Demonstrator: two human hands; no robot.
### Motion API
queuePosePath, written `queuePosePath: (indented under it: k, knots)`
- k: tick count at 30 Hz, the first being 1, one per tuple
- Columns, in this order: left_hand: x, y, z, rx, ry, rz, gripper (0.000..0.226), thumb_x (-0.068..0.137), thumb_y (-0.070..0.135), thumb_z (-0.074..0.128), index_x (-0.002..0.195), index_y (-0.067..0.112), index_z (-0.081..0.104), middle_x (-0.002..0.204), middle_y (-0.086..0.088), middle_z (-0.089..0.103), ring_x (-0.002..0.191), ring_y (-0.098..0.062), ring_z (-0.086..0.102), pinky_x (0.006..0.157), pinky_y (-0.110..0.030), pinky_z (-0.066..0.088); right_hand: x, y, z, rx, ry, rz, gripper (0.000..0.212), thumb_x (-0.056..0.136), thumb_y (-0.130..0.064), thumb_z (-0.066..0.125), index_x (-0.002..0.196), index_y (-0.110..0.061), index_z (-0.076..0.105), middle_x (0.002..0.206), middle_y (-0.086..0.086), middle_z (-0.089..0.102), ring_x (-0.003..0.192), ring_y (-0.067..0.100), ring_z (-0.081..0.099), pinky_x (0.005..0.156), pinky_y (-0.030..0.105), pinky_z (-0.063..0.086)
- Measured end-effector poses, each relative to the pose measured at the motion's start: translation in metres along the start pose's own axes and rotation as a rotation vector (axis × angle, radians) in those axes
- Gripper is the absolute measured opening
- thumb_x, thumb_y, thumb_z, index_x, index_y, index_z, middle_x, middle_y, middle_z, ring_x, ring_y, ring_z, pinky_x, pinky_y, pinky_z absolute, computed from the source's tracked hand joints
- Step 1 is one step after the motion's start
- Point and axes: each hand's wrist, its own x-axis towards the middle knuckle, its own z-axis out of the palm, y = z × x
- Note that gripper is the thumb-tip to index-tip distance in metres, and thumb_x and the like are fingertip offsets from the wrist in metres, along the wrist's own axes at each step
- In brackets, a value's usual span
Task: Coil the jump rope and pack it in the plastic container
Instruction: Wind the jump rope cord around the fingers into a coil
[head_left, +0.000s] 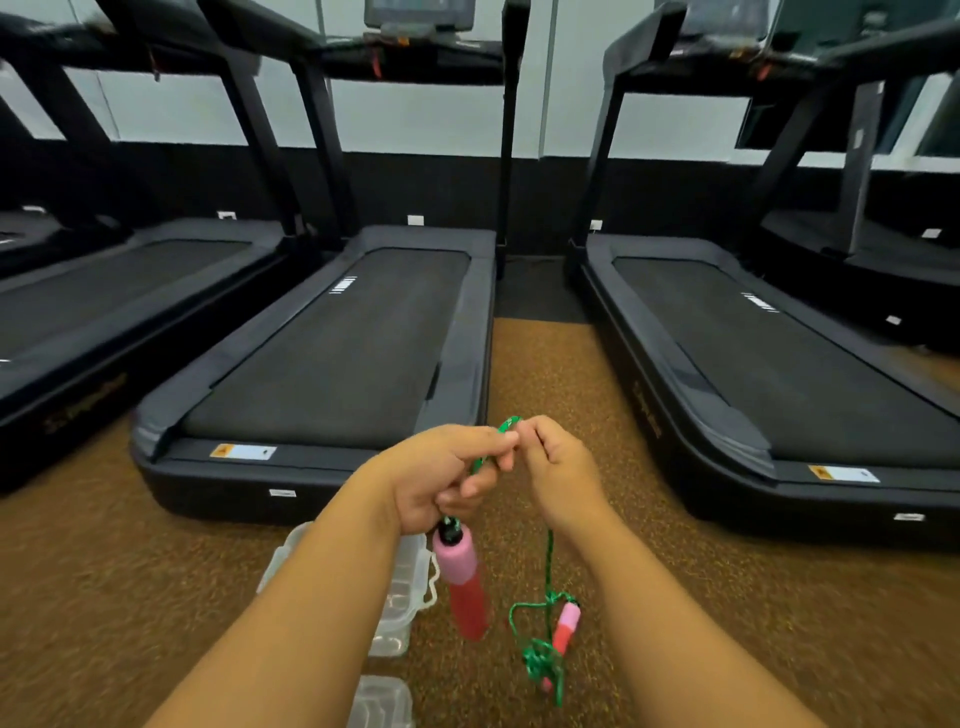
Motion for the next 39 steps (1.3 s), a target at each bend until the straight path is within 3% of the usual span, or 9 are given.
queuePosePath:
  k: [7,9,10,12,14,16,20,26,39]
  knots:
    - [-0.007,0.006,0.021,-0.071,0.024,0.128,0.031,0.103,0.02,0.035,0.132,0.01,0.042,0.057,-0.014,0.059,0.026,-0.006,0.026,0.031,-0.015,0.033,0.01,-0.036,-0.032,-0.166,0.036,-0.036,0.029,0.096,-0.042,0.047,0.083,-0.024,0.065,0.077,-0.003,0.065,0.07,0.012,0.056,0.062,0.032,0.042]
    - [-0.01,0.011,0.027,-0.06,0.016,0.202,0.042,0.104,0.016,0.033,0.143,0.032,0.033,0.07,-0.021,0.063,0.029,-0.007,0.03,0.06,-0.022,0.059,0.014,-0.039,-0.039,-0.243,0.0,-0.005,0.034,0.096,-0.046,0.045,0.084,-0.02,0.064,0.077,0.0,0.065,0.072,0.016,0.056,0.063,0.034,0.042]
    - [-0.013,0.013,0.029,-0.063,-0.009,0.222,0.049,0.103,0.014,0.034,0.144,0.042,0.029,0.077,-0.024,0.065,0.03,-0.007,0.032,0.081,-0.029,0.056,0.015,-0.04,-0.041,-0.292,-0.02,0.006,0.037,0.096,-0.048,0.044,0.083,-0.019,0.063,0.077,0.0,0.064,0.074,0.018,0.056,0.063,0.034,0.041]
    - [-0.015,0.015,0.029,-0.068,-0.119,0.263,0.056,0.102,0.014,0.037,0.145,0.048,0.027,0.087,-0.026,0.069,0.033,-0.009,0.039,0.067,-0.027,0.06,0.015,-0.045,-0.043,-0.387,-0.065,0.02,0.04,0.096,-0.05,0.042,0.077,-0.02,0.059,0.073,-0.002,0.061,0.072,0.018,0.054,0.058,0.031,0.037]
    - [-0.014,0.015,0.029,-0.068,-0.215,0.296,0.058,0.098,0.013,0.043,0.145,0.045,0.031,0.094,-0.024,0.071,0.037,-0.009,0.047,0.042,-0.017,0.046,0.011,-0.05,-0.042,-0.425,-0.113,0.027,0.043,0.096,-0.052,0.041,0.072,-0.019,0.055,0.071,-0.001,0.06,0.069,0.018,0.053,0.056,0.032,0.036]
    - [-0.012,0.016,0.029,-0.098,-0.219,0.335,0.058,0.096,0.011,0.044,0.146,0.039,0.034,0.104,-0.023,0.071,0.042,-0.011,0.054,0.038,-0.016,0.038,0.009,-0.05,-0.041,-0.342,-0.151,0.043,0.045,0.096,-0.053,0.04,0.075,-0.018,0.061,0.08,0.004,0.066,0.076,0.022,0.059,0.067,0.036,0.044]
    - [-0.018,0.027,0.03,-0.161,-0.084,0.428,0.05,0.1,0.01,0.036,0.142,0.036,0.039,0.123,-0.019,0.065,0.045,-0.01,0.055,0.038,-0.015,0.039,0.003,-0.043,-0.042,0.004,-0.221,0.147,0.041,0.098,-0.04,0.037,0.069,-0.029,0.063,0.079,-0.006,0.062,0.078,0.016,0.053,0.072,0.035,0.041]
    - [-0.023,0.036,0.022,-0.26,0.034,0.514,0.045,0.102,0.011,0.029,0.136,0.036,0.048,0.125,-0.019,0.065,0.04,-0.006,0.044,0.038,-0.013,0.036,-0.006,-0.029,-0.042,0.12,-0.33,0.115,0.037,0.1,-0.035,0.041,0.078,-0.022,0.068,0.067,-0.006,0.044,0.067,0.01,0.039,0.069,0.03,0.033]
    - [-0.025,0.041,0.022,-0.234,0.046,0.518,0.046,0.101,0.009,0.029,0.138,0.028,0.048,0.123,-0.025,0.064,0.036,-0.004,0.035,0.043,-0.016,0.028,-0.002,-0.03,-0.051,0.27,-0.122,0.152,0.013,0.086,-0.015,0.07,0.075,-0.014,0.065,0.069,-0.001,0.06,0.058,0.007,0.048,0.06,0.027,0.04]
